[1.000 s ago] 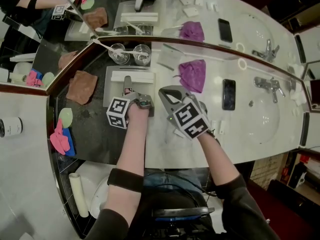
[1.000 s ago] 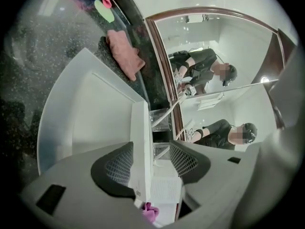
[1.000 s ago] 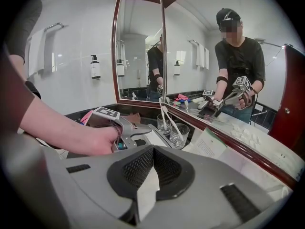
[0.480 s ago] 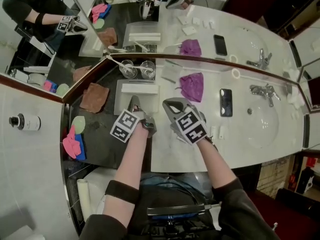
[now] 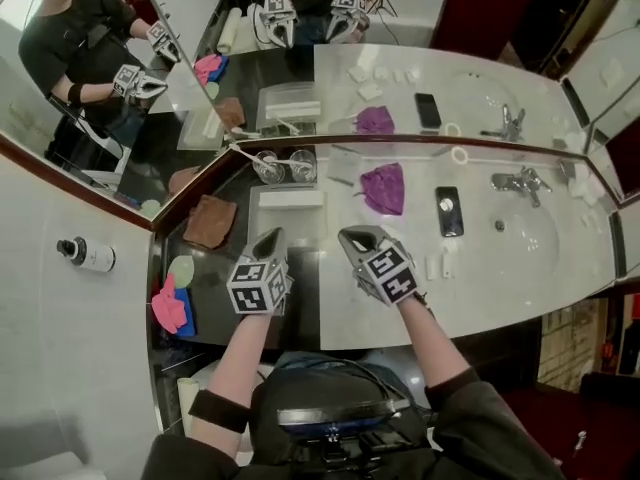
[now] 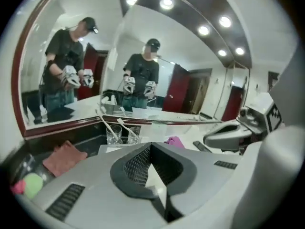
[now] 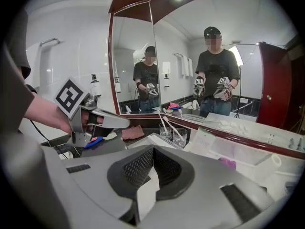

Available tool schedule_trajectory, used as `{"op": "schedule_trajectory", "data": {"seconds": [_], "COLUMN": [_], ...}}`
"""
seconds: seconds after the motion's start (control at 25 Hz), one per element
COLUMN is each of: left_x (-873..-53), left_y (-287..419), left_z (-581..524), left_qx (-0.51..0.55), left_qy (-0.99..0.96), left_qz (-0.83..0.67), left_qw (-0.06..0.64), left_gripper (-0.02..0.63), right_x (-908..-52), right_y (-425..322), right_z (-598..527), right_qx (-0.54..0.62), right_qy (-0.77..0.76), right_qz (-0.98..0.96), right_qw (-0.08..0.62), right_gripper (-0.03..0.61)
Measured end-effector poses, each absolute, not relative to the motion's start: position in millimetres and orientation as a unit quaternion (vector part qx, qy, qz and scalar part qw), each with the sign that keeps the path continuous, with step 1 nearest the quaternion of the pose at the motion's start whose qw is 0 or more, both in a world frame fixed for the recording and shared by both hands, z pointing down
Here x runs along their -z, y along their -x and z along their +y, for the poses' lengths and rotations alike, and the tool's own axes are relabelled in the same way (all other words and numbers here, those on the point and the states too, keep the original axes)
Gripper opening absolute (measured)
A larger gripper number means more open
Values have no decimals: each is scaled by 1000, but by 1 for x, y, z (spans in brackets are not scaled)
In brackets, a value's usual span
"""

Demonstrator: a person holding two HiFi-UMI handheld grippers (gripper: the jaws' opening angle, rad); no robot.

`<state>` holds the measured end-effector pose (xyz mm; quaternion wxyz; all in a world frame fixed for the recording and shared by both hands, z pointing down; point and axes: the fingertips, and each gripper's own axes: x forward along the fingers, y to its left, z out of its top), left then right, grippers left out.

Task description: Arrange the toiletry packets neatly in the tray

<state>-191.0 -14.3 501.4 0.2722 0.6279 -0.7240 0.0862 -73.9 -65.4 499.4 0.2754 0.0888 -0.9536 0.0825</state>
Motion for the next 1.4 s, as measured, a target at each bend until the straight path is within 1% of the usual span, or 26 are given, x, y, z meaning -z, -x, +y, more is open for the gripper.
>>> {"op": "schedule_trajectory", "data": {"seconds": [0.12,0.2,0.4,0.56,0.96,1.04,1.16,1.28,1.32,1.4], "left_x": [-499,-500,-505,-514,-515,-516,-519,-522,-524,-529], "left_y": [184,180,179,175,172,169,164,158,156,154], "left_z": [2,11,33,45,47,46,44,41,40,37], "left_qx": [-163,-186,-195,-217,-197,-194,-191,-192,-193,-196], "left_qy": [-657,-672,-683,-694,-702,-705,-710,-716,-718,-719], "left_qz": [-699,-683,-667,-654,-651,-648,-642,-635,-632,-629], "left_qw": [230,218,225,210,214,213,216,219,219,219], "left_gripper": [2,2,2,2,2,2,2,2,2,2], "right_x": [-507,-511,-524,-532,-542,-549,-562,-578,-584,-596], "right_y": [61,54,51,48,46,40,24,5,-1,-11], "right_z": [-56,-48,-22,-11,-7,-15,-38,-63,-71,-86], "right_qx": [-92,-100,-116,-125,-123,-114,-98,-88,-84,-75], "right_qy": [-112,-124,-126,-133,-153,-169,-196,-208,-210,-209], "right_qz": [-951,-948,-944,-941,-934,-928,-917,-904,-899,-890], "right_qw": [273,274,282,285,299,311,334,364,375,397], "right_gripper": [2,2,2,2,3,35,38,123,137,186]}}
